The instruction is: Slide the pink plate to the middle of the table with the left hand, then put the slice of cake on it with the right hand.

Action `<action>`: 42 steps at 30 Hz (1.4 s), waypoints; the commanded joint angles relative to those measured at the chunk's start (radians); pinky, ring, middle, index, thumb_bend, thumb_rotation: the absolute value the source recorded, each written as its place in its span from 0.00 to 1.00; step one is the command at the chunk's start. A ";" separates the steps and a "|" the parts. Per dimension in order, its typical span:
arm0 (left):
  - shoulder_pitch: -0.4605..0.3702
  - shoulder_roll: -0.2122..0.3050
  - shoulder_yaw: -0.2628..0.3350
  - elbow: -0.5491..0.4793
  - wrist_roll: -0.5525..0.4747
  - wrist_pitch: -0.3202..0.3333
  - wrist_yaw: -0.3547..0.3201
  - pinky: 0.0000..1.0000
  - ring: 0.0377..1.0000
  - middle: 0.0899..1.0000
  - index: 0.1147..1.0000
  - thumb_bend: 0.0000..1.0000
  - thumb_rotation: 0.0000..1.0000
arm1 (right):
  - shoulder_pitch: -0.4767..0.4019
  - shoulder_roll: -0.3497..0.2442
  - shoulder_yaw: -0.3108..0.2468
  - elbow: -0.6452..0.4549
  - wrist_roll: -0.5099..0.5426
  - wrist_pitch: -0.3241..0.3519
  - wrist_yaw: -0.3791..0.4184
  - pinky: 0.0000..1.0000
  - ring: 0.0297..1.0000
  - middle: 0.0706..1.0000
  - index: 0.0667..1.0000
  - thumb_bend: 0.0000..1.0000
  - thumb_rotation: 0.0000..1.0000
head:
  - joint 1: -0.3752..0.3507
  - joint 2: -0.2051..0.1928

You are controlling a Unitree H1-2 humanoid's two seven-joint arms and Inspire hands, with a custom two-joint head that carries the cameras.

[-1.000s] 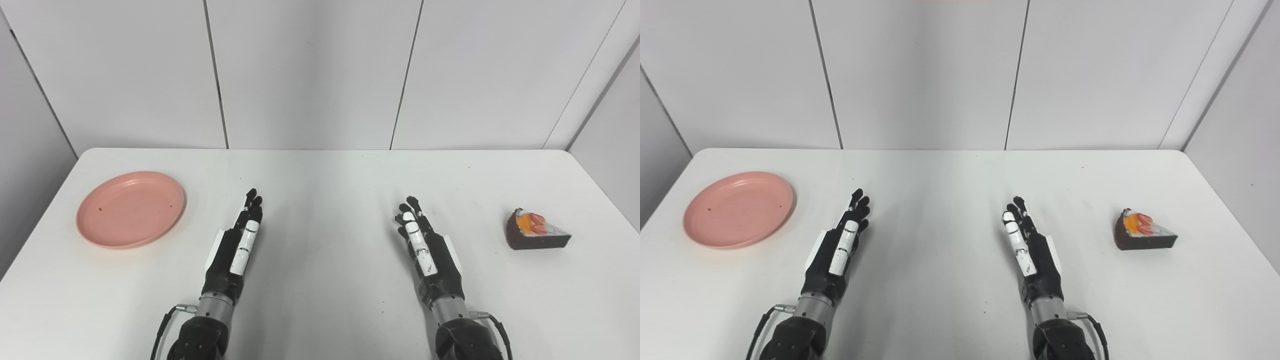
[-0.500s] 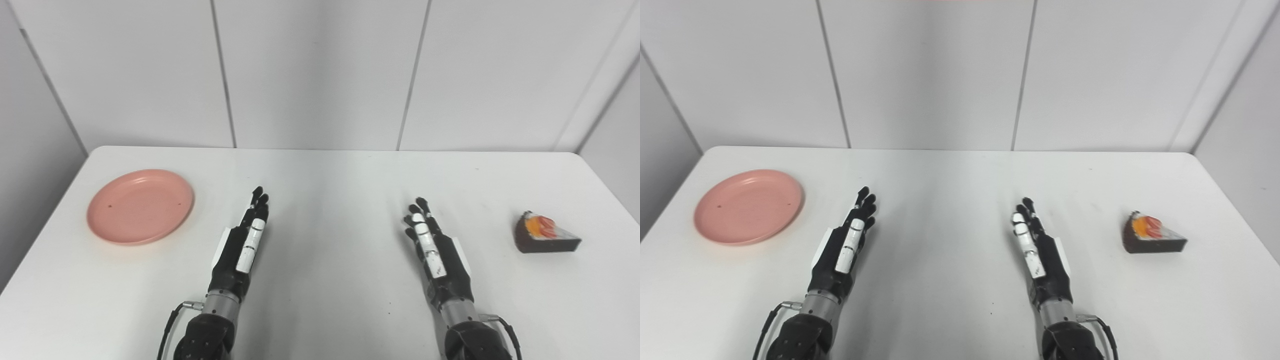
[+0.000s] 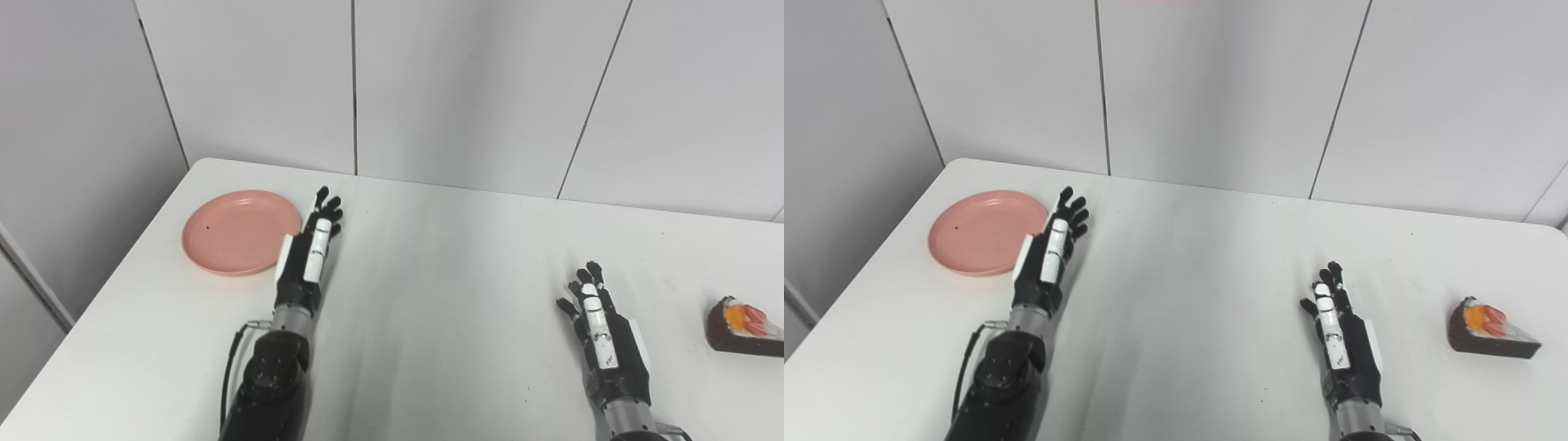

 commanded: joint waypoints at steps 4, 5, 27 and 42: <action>-0.076 0.070 0.062 -0.039 -0.083 0.016 -0.013 0.83 0.83 0.84 0.83 0.73 1.00 | -0.015 0.006 0.000 0.011 -0.006 -0.047 0.001 1.00 0.95 0.97 0.97 0.50 0.86 | 0.007 -0.012; -0.083 0.081 0.073 -0.039 -0.090 0.024 -0.007 0.83 0.83 0.83 0.83 0.73 1.00 | -0.014 0.007 0.002 0.007 -0.005 -0.043 0.002 1.00 0.95 0.97 0.97 0.50 0.86 | 0.008 -0.015; -0.164 0.258 0.297 0.072 -0.162 0.036 0.113 0.76 0.76 0.74 0.75 0.71 1.00 | 0.001 0.003 0.014 -0.046 -0.018 -0.011 0.006 1.00 0.96 0.98 1.00 0.42 0.90 | 0.022 -0.011; -0.178 0.323 0.305 0.232 -0.163 -0.002 0.121 0.81 0.80 0.77 0.77 0.76 1.00 | 0.003 0.009 0.011 -0.055 -0.009 -0.007 0.003 1.00 0.96 0.98 1.00 0.40 0.88 | 0.025 -0.010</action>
